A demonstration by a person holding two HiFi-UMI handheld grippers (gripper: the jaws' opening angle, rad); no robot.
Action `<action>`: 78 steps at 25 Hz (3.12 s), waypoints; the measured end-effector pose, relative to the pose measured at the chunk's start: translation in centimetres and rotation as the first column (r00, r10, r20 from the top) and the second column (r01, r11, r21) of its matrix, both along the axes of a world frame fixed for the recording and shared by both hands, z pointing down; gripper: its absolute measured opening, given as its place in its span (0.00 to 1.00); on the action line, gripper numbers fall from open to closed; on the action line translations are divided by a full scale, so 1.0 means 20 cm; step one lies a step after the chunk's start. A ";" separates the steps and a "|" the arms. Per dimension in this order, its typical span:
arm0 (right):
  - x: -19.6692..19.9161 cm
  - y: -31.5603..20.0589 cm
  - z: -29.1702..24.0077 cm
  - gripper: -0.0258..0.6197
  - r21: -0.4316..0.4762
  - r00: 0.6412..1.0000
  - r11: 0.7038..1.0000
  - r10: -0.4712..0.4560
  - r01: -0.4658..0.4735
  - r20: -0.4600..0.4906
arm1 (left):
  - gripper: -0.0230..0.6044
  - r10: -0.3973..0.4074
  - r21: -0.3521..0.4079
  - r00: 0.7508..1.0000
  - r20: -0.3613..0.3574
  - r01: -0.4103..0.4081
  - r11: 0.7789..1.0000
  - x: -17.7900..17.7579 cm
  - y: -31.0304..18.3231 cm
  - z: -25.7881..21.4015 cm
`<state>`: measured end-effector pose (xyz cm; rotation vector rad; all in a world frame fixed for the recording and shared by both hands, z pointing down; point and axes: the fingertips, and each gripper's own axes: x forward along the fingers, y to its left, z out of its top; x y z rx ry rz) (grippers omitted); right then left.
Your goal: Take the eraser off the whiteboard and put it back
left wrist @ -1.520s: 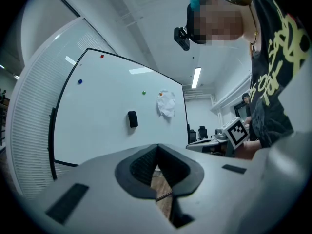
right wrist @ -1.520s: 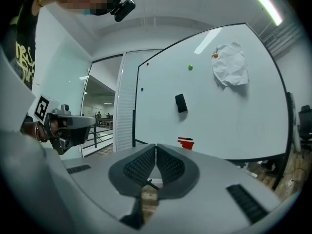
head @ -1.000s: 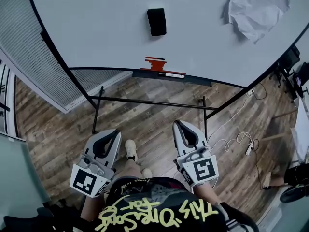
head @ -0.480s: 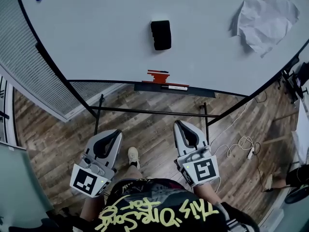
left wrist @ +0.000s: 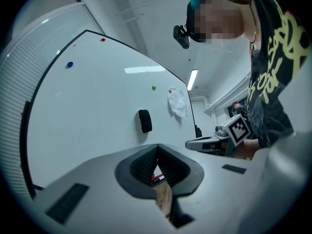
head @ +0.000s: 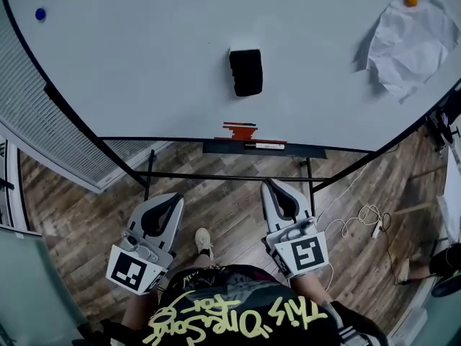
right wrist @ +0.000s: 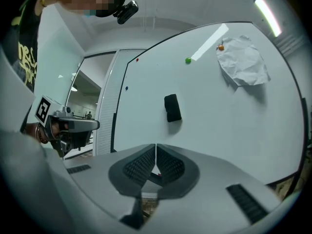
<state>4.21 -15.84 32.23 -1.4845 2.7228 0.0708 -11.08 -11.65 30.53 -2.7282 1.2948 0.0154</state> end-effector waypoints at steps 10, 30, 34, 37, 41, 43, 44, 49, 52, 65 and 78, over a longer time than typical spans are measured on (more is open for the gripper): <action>-0.05 -0.19 -0.05 0.06 0.007 0.998 0.998 0.067 -0.067 0.008 | 0.05 0.054 -0.014 0.999 -0.006 -0.054 0.998 -0.07 -0.25 -0.03; -0.14 -0.46 -0.08 0.06 0.033 0.978 0.978 0.207 -0.207 0.010 | 0.05 0.186 -0.032 0.983 -0.011 -0.186 0.982 -0.18 -0.61 0.00; -0.15 -0.48 -0.08 0.06 0.031 0.976 0.975 0.219 -0.220 0.010 | 0.05 0.198 -0.044 0.980 -0.023 -0.199 0.979 -0.18 -0.64 0.02; -0.16 -0.49 -0.08 0.06 0.032 0.976 0.975 0.219 -0.219 0.006 | 0.05 0.206 -0.045 0.978 -0.018 -0.207 0.977 -0.18 -0.64 0.03; -0.15 -0.50 -0.11 0.06 0.041 0.972 0.971 0.233 -0.234 0.014 | 0.05 0.208 -0.031 0.978 -0.008 -0.208 0.978 -0.19 -0.66 0.04; -0.14 -0.51 -0.13 0.06 0.046 0.970 0.969 0.241 -0.242 0.018 | 0.05 0.210 -0.035 0.978 -0.008 -0.210 0.977 -0.19 -0.66 0.05; -0.14 -0.51 -0.14 0.06 0.052 0.969 0.968 0.246 -0.247 0.018 | 0.05 0.211 -0.036 0.977 -0.009 -0.211 0.977 -0.19 -0.66 0.05; -0.14 -0.54 -0.21 0.06 0.087 0.959 0.955 0.282 -0.282 0.020 | 0.05 0.216 -0.025 0.976 -0.032 -0.217 0.976 -0.19 -0.66 0.04; -0.14 -0.56 -0.26 0.06 0.101 0.956 0.951 0.291 -0.292 0.027 | 0.05 0.224 -0.021 0.974 -0.045 -0.225 0.974 -0.19 -0.65 0.03; -0.15 -0.65 -0.36 0.36 0.151 0.946 0.938 0.321 -0.313 -0.036 | 0.05 0.168 -0.040 0.985 -0.033 -0.170 0.985 -0.30 -0.65 0.08; -0.18 -0.80 -0.43 0.45 0.196 0.918 0.908 0.390 -0.370 -0.070 | 0.05 0.145 -0.035 0.989 -0.034 -0.146 0.989 -0.36 -0.66 0.07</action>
